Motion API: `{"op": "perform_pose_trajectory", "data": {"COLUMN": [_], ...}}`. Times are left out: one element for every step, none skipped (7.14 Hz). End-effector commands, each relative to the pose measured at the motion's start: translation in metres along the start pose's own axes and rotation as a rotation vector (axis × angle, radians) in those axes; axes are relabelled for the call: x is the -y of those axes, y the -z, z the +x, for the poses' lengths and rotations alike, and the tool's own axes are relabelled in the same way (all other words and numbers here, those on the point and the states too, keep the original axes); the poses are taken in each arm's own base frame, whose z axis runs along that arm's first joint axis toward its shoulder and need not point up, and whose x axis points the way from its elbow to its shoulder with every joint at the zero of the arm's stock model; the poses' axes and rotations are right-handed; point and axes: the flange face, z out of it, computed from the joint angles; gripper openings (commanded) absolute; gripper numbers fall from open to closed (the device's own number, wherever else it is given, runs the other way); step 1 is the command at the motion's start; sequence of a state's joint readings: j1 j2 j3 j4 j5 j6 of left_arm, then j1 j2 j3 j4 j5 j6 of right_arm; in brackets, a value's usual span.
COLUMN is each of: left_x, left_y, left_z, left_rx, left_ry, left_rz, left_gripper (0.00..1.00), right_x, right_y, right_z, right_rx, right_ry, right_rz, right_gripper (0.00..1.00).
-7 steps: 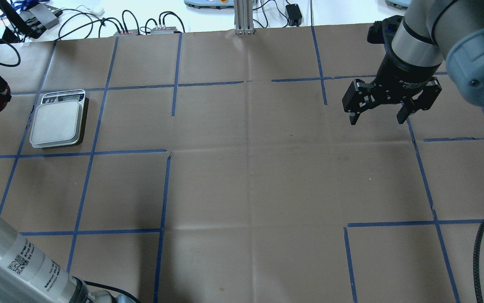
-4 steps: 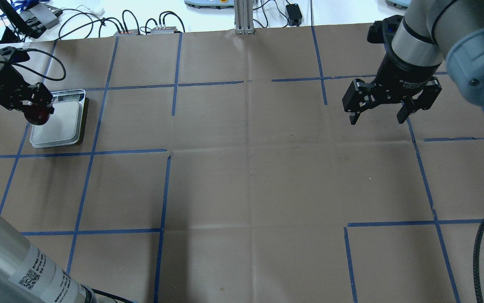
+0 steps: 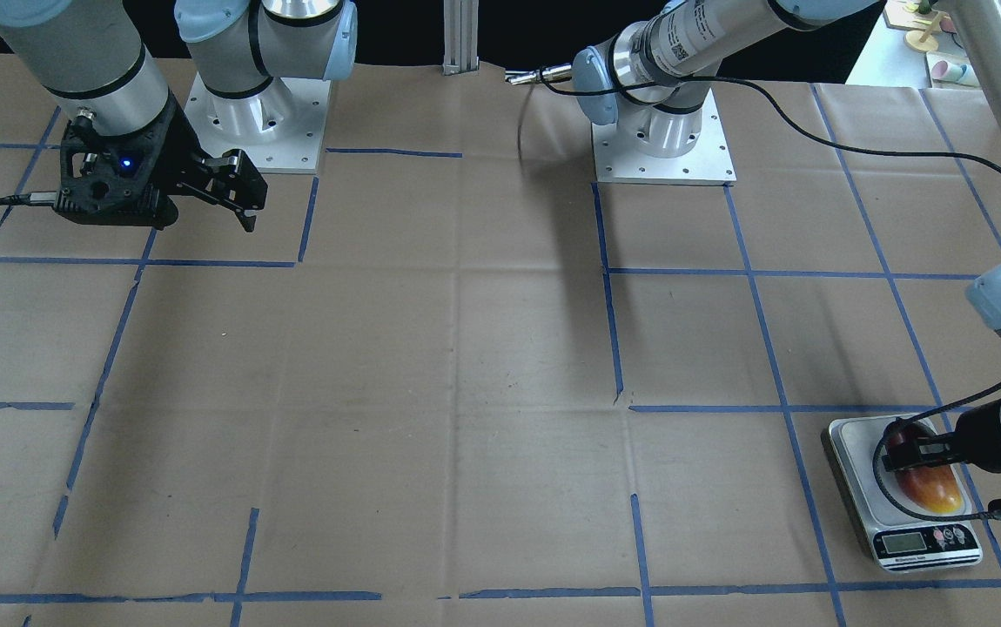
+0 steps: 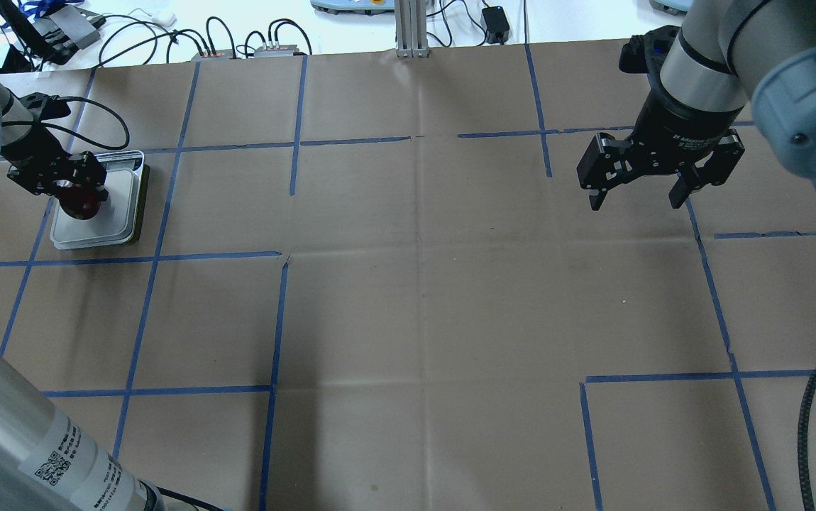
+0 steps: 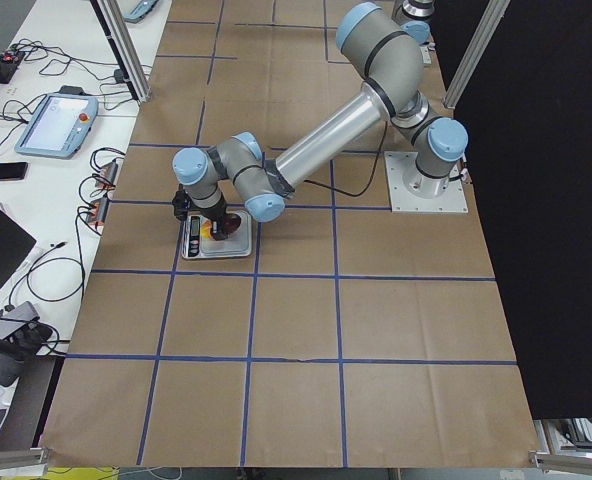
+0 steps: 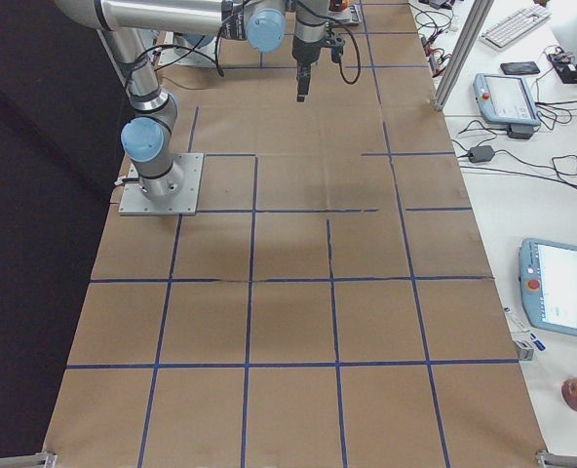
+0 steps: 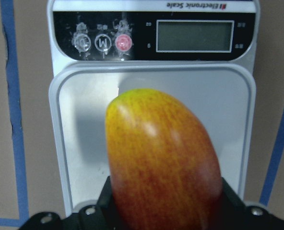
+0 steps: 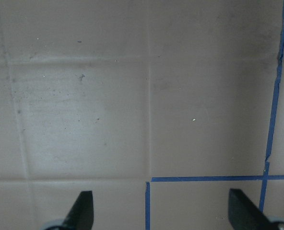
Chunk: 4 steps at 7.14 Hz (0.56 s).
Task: Weigh mango
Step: 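Carry the mango onto the silver tray and open the left gripper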
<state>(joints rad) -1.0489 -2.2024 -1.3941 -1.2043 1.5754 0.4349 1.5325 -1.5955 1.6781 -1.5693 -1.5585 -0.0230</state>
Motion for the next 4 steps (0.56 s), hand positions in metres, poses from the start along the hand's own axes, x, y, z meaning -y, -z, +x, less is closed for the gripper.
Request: {"op": "perform_pose_trajectory", "data": {"left_x": [-0.003, -0.02, -0.041, -0.062], "left_y": [0.045, 0.086, 0.125, 0.155], "left_z": [0.007, 0.016, 0.051, 0.095], "left_rx": [0.036, 0.051, 0.05, 0.044], "left_ry": [-0.002, 0.036, 0.059, 0.085], "left_rz": [0.065, 0.104, 0.107, 0.094], "left_gripper": [1.0, 1.0, 1.0, 1.0], "right_x": [0.0, 0.0, 0.0, 0.0], "right_y": [0.001, 0.0, 0.001, 0.0], "right_z": [0.0, 0.0, 0.0, 0.0], "right_rx": [0.0, 0.0, 0.0, 0.0], "right_ry": [0.0, 0.0, 0.0, 0.0], "right_rz": [0.001, -0.002, 0.001, -0.002], "right_gripper": [1.0, 1.0, 1.0, 1.0]}}
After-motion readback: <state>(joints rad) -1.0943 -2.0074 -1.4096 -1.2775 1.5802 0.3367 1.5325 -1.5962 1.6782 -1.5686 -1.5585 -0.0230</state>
